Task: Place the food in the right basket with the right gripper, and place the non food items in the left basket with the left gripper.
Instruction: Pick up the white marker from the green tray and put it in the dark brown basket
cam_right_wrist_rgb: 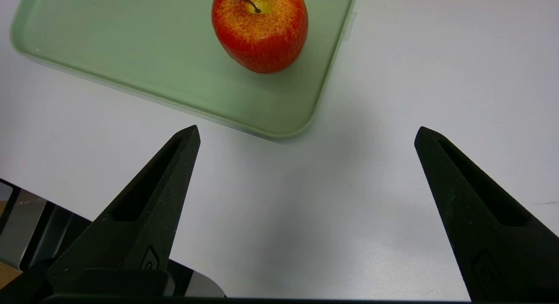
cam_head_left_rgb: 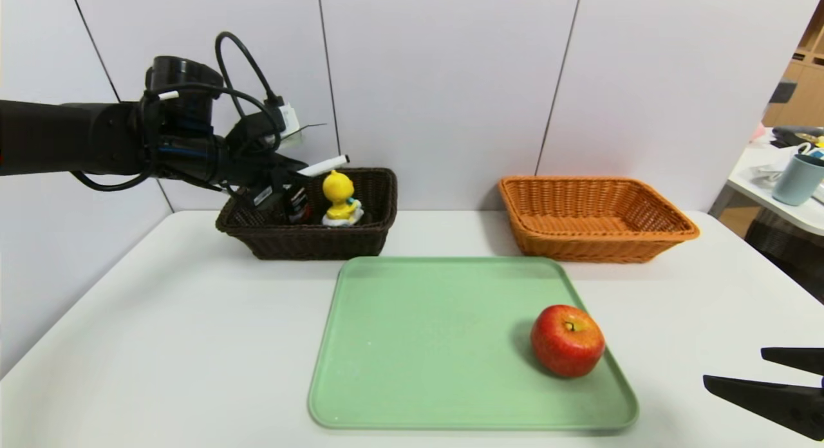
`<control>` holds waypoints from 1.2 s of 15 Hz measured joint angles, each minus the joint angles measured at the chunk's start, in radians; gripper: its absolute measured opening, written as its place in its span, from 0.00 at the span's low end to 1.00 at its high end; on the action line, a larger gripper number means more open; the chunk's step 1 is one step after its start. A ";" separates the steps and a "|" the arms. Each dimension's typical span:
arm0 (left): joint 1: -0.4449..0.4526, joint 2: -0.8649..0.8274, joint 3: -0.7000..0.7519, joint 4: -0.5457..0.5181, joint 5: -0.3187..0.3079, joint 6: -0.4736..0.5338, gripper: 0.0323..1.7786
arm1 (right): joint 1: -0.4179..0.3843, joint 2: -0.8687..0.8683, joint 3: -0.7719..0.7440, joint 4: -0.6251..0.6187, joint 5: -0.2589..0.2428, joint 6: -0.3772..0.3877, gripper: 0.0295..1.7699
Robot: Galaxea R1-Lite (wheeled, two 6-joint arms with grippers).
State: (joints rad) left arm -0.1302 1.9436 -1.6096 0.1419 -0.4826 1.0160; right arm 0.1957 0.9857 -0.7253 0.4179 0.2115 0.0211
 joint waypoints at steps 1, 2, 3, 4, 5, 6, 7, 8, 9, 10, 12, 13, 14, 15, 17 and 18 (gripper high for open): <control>0.001 0.023 -0.001 -0.014 0.000 0.016 0.07 | 0.000 -0.001 0.000 -0.001 0.000 0.000 0.96; 0.001 0.042 -0.005 -0.016 -0.001 0.026 0.07 | 0.000 -0.001 0.001 -0.001 0.001 0.000 0.96; 0.001 0.062 -0.010 -0.016 -0.001 0.028 0.07 | 0.000 0.001 0.002 -0.001 0.000 0.000 0.96; 0.001 0.077 -0.013 -0.016 -0.002 0.027 0.07 | 0.000 0.003 0.002 -0.001 -0.002 0.000 0.96; 0.001 0.087 -0.014 -0.014 -0.008 0.024 0.07 | 0.000 0.004 0.002 -0.001 -0.003 0.000 0.96; 0.001 0.097 -0.015 -0.014 -0.016 0.024 0.13 | 0.000 0.004 0.005 0.000 -0.003 0.000 0.96; 0.001 0.104 -0.016 -0.014 -0.021 0.024 0.23 | 0.000 0.004 0.010 -0.001 -0.003 0.001 0.96; 0.000 0.109 -0.019 -0.013 -0.021 0.023 0.31 | -0.001 0.005 0.012 -0.001 -0.003 0.001 0.96; -0.001 0.113 -0.022 -0.013 -0.021 0.021 0.40 | -0.001 0.005 0.012 -0.002 -0.003 0.001 0.96; -0.001 0.114 -0.024 -0.013 -0.021 0.020 0.47 | -0.001 0.006 0.012 -0.001 -0.003 0.001 0.96; -0.001 0.113 -0.025 -0.012 -0.022 0.007 0.57 | -0.001 0.009 0.012 -0.002 -0.002 0.000 0.96; -0.001 0.105 -0.026 -0.010 -0.022 -0.014 0.62 | -0.001 0.012 0.012 -0.002 -0.002 0.000 0.96; -0.001 0.094 -0.025 -0.003 -0.023 -0.050 0.66 | -0.001 0.014 0.012 -0.002 -0.002 -0.001 0.96; -0.004 0.077 -0.022 0.010 -0.022 -0.101 0.70 | -0.001 0.018 0.010 -0.002 -0.001 -0.001 0.96; -0.018 0.037 -0.011 0.050 -0.020 -0.217 0.76 | 0.000 0.025 0.003 -0.018 0.000 -0.001 0.96; -0.028 0.010 -0.003 0.073 -0.019 -0.299 0.78 | 0.000 0.029 0.003 -0.039 0.000 -0.003 0.96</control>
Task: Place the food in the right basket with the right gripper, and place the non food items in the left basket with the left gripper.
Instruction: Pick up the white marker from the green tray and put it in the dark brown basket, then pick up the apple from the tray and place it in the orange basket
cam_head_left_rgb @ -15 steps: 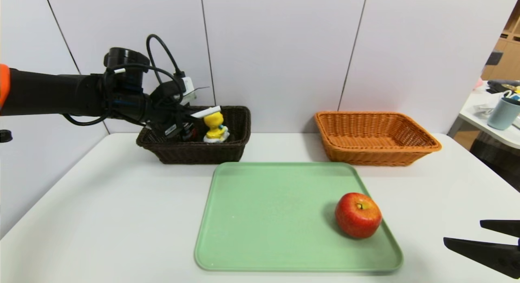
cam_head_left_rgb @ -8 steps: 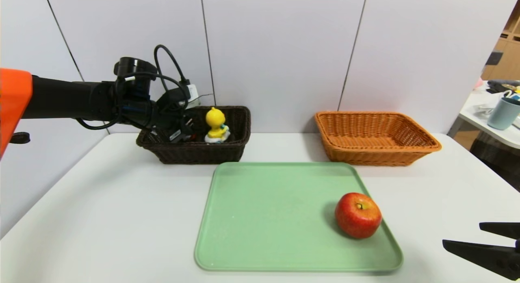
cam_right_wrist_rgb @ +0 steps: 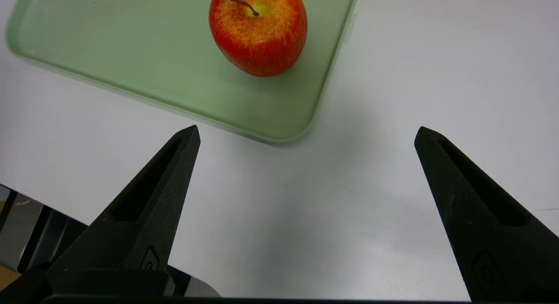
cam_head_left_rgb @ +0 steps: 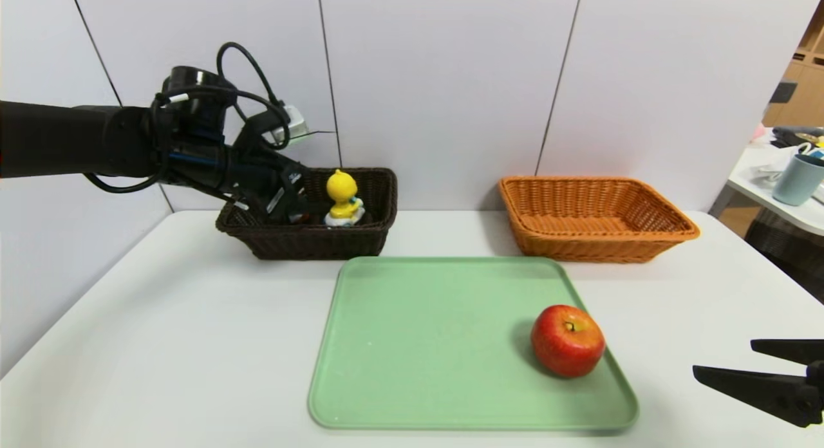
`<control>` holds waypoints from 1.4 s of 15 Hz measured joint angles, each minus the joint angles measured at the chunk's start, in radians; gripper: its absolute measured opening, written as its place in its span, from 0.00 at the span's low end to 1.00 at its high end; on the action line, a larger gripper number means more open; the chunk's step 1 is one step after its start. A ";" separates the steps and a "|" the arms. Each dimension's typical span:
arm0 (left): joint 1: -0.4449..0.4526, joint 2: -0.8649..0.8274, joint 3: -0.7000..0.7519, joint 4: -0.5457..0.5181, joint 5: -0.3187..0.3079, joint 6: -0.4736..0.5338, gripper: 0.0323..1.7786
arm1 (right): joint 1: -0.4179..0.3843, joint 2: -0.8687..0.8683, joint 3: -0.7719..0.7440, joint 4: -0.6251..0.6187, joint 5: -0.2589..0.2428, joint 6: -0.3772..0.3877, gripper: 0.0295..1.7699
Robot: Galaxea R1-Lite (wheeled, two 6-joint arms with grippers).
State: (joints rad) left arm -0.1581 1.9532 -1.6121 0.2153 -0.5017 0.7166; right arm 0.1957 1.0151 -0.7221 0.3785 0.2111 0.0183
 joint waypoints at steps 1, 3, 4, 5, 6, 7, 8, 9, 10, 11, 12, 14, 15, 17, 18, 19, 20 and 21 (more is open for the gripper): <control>-0.011 -0.027 0.008 0.026 0.003 -0.094 0.80 | 0.000 0.006 0.000 -0.019 0.001 0.000 0.96; -0.021 -0.075 0.027 0.059 0.008 -0.263 0.84 | 0.000 0.021 -0.002 -0.027 0.001 0.000 0.96; -0.024 -0.103 0.048 0.078 0.015 -0.336 0.85 | 0.000 0.026 -0.006 -0.028 0.002 -0.001 0.96; -0.026 -0.128 0.075 0.096 0.024 -0.384 0.86 | 0.001 0.034 -0.013 -0.027 0.002 -0.001 0.96; -0.032 -0.158 0.109 0.115 0.032 -0.417 0.88 | 0.003 0.045 -0.020 -0.028 0.003 -0.001 0.96; -0.043 -0.189 0.148 0.126 0.036 -0.435 0.88 | 0.004 0.060 -0.026 -0.033 0.004 -0.001 0.96; -0.058 -0.221 0.190 0.131 0.038 -0.452 0.89 | 0.005 0.080 -0.029 -0.041 0.004 -0.001 0.96; -0.082 -0.254 0.234 0.134 0.039 -0.476 0.90 | 0.007 0.100 -0.031 -0.054 0.004 -0.002 0.96; -0.112 -0.283 0.279 0.135 0.040 -0.498 0.91 | 0.010 0.120 -0.033 -0.077 0.005 -0.002 0.96; -0.141 -0.304 0.316 0.136 0.040 -0.519 0.91 | 0.016 0.138 -0.035 -0.108 0.005 -0.001 0.96; -0.180 -0.323 0.350 0.135 0.041 -0.554 0.92 | 0.029 0.157 -0.042 -0.129 0.005 -0.001 0.96; -0.246 -0.344 0.401 0.129 0.044 -0.633 0.93 | 0.050 0.199 -0.067 -0.135 0.005 0.001 0.96; -0.273 -0.349 0.418 0.127 0.044 -0.661 0.93 | 0.060 0.226 -0.082 -0.139 0.004 0.002 0.96; -0.313 -0.350 0.426 0.120 0.044 -0.688 0.94 | 0.078 0.271 -0.121 -0.141 0.003 0.003 0.96; -0.331 -0.348 0.429 0.100 0.042 -0.692 0.94 | 0.085 0.290 -0.141 -0.139 0.003 0.005 0.96; -0.348 -0.344 0.434 0.075 0.040 -0.696 0.94 | 0.093 0.310 -0.158 -0.138 0.001 0.013 0.96; -0.359 -0.342 0.441 0.058 0.039 -0.700 0.94 | 0.108 0.330 -0.177 -0.136 0.000 0.030 0.96; -0.371 -0.338 0.453 0.041 0.037 -0.702 0.94 | 0.121 0.350 -0.194 -0.130 -0.003 0.046 0.96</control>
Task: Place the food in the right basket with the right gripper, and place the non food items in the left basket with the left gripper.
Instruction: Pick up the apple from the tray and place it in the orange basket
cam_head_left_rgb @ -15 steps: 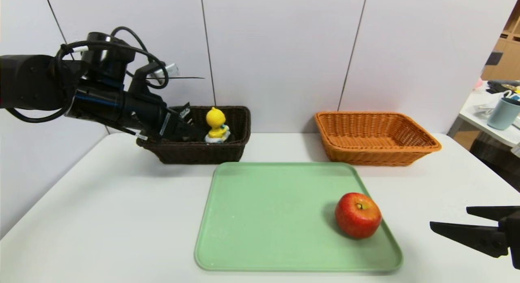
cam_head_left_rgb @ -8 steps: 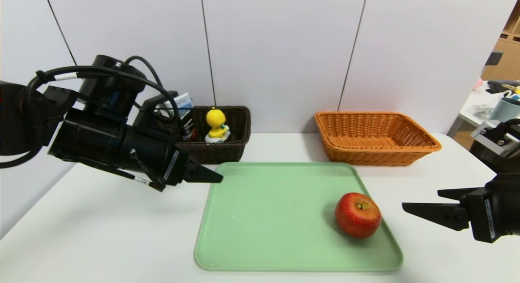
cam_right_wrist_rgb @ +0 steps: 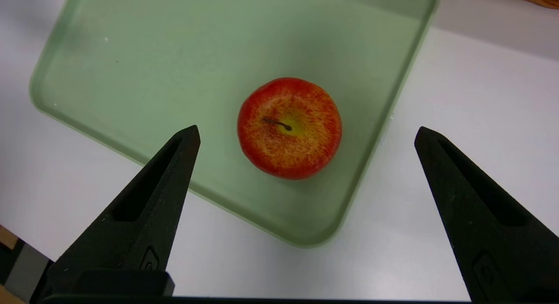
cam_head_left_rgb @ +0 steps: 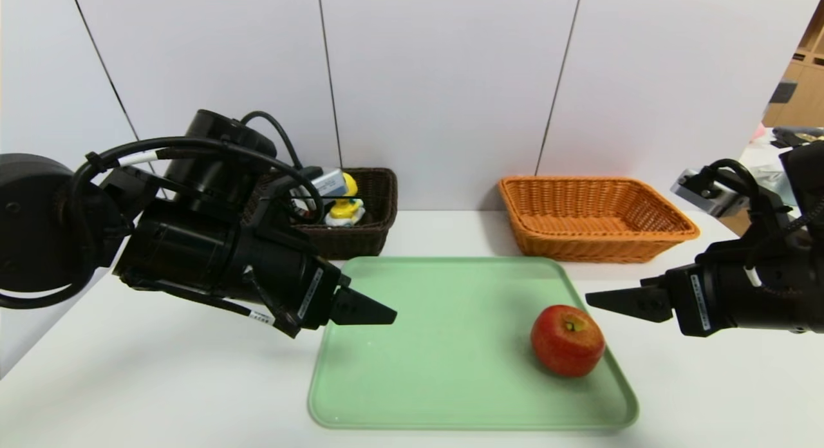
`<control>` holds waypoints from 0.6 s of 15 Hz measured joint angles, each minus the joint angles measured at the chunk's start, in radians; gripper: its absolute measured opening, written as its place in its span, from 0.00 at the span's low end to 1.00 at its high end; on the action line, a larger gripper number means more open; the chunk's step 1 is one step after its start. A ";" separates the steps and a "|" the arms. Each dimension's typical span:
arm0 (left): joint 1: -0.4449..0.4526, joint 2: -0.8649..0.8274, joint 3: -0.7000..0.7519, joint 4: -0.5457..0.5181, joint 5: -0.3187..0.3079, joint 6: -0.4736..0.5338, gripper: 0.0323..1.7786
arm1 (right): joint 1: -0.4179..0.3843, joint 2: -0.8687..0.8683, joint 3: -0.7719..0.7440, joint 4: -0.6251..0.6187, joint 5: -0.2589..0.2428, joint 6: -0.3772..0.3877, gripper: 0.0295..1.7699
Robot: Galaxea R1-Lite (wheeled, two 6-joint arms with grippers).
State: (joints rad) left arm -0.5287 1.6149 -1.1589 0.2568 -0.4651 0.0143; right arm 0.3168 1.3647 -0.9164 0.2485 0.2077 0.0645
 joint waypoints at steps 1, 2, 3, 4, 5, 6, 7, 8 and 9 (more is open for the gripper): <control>-0.009 0.004 0.014 -0.023 0.000 0.000 0.94 | 0.011 0.019 -0.019 0.007 -0.001 0.016 0.96; -0.020 0.007 0.029 -0.041 0.000 0.000 0.95 | 0.019 0.039 -0.037 0.026 -0.001 0.031 0.96; -0.031 0.010 0.047 -0.063 0.000 -0.001 0.95 | 0.025 0.057 -0.053 0.051 -0.002 0.040 0.96; -0.040 0.014 0.062 -0.082 0.000 0.000 0.95 | 0.029 0.074 -0.065 0.072 -0.003 0.044 0.96; -0.046 0.020 0.069 -0.094 0.002 0.003 0.95 | 0.032 0.091 -0.073 0.079 -0.003 0.044 0.96; -0.050 0.027 0.076 -0.107 0.004 0.009 0.95 | 0.034 0.107 -0.076 0.080 -0.005 0.044 0.96; -0.052 0.032 0.088 -0.119 0.004 0.014 0.95 | 0.037 0.122 -0.079 0.080 -0.014 0.044 0.96; -0.055 0.035 0.103 -0.140 0.004 0.018 0.95 | 0.044 0.136 -0.080 0.081 -0.031 0.043 0.96; -0.062 0.037 0.122 -0.168 0.003 0.020 0.95 | 0.054 0.147 -0.080 0.081 -0.043 0.042 0.96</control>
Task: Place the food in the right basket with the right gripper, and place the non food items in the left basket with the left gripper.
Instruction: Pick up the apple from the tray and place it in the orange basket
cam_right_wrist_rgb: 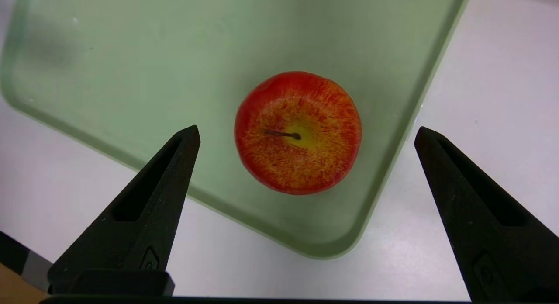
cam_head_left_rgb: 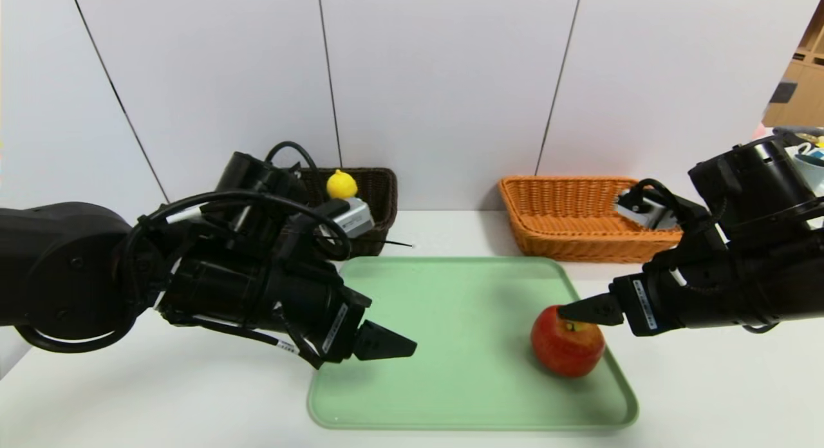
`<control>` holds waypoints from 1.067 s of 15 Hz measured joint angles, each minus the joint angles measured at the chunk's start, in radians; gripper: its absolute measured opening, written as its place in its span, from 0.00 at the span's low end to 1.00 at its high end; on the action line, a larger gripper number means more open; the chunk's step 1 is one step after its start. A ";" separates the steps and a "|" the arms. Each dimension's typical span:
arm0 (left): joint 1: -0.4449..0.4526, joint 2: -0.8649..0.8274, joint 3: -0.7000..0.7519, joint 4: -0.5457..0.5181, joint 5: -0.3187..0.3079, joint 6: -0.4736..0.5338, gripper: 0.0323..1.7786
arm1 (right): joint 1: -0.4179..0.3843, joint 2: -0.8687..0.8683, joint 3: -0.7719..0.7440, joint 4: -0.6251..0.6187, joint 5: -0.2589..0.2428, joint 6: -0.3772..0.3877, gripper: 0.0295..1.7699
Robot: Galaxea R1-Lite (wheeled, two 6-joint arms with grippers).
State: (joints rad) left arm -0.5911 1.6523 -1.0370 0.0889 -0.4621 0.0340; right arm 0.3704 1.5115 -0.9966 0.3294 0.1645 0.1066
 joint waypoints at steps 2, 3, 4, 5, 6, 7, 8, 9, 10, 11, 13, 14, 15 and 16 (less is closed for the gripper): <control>-0.009 0.003 0.025 -0.040 -0.001 0.003 0.95 | 0.011 0.023 -0.001 0.000 -0.008 -0.001 0.96; -0.012 0.004 0.031 -0.045 -0.001 0.002 0.95 | 0.015 0.034 -0.002 0.000 -0.008 0.000 0.96; -0.012 0.005 0.033 -0.047 -0.001 0.001 0.95 | 0.027 0.046 -0.004 0.000 -0.010 0.000 0.96; -0.013 0.006 0.034 -0.049 -0.001 0.002 0.95 | 0.037 0.056 -0.005 0.000 -0.012 0.000 0.96; -0.013 0.007 0.034 -0.049 -0.002 0.001 0.95 | 0.044 0.065 -0.006 -0.001 -0.022 0.000 0.96; -0.013 0.008 0.034 -0.049 -0.001 0.001 0.95 | 0.050 0.077 -0.007 -0.002 -0.039 0.000 0.96; -0.013 0.009 0.033 -0.049 -0.001 0.001 0.95 | 0.057 0.088 -0.008 -0.003 -0.052 -0.002 0.96; -0.013 0.010 0.032 -0.049 -0.002 0.001 0.95 | 0.062 0.097 -0.009 -0.003 -0.056 -0.006 0.96; -0.014 0.013 0.032 -0.049 -0.002 0.001 0.95 | 0.067 0.106 -0.009 -0.005 -0.059 -0.007 0.96; -0.013 0.014 0.032 -0.050 -0.002 0.001 0.95 | 0.071 0.114 -0.009 -0.005 -0.060 -0.008 0.96; -0.013 0.016 0.033 -0.049 -0.002 0.001 0.95 | 0.076 0.131 -0.009 -0.004 -0.061 -0.009 0.96; -0.013 0.017 0.033 -0.050 -0.001 0.001 0.95 | 0.081 0.143 -0.009 -0.005 -0.063 -0.009 0.96; -0.013 0.017 0.033 -0.050 -0.002 0.001 0.95 | 0.085 0.156 -0.009 -0.011 -0.070 -0.010 0.96; -0.013 0.018 0.034 -0.050 0.000 0.000 0.95 | 0.090 0.169 -0.009 -0.014 -0.082 -0.009 0.96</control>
State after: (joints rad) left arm -0.6040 1.6706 -1.0034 0.0394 -0.4623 0.0336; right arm 0.4602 1.6804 -1.0053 0.3155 0.0826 0.0974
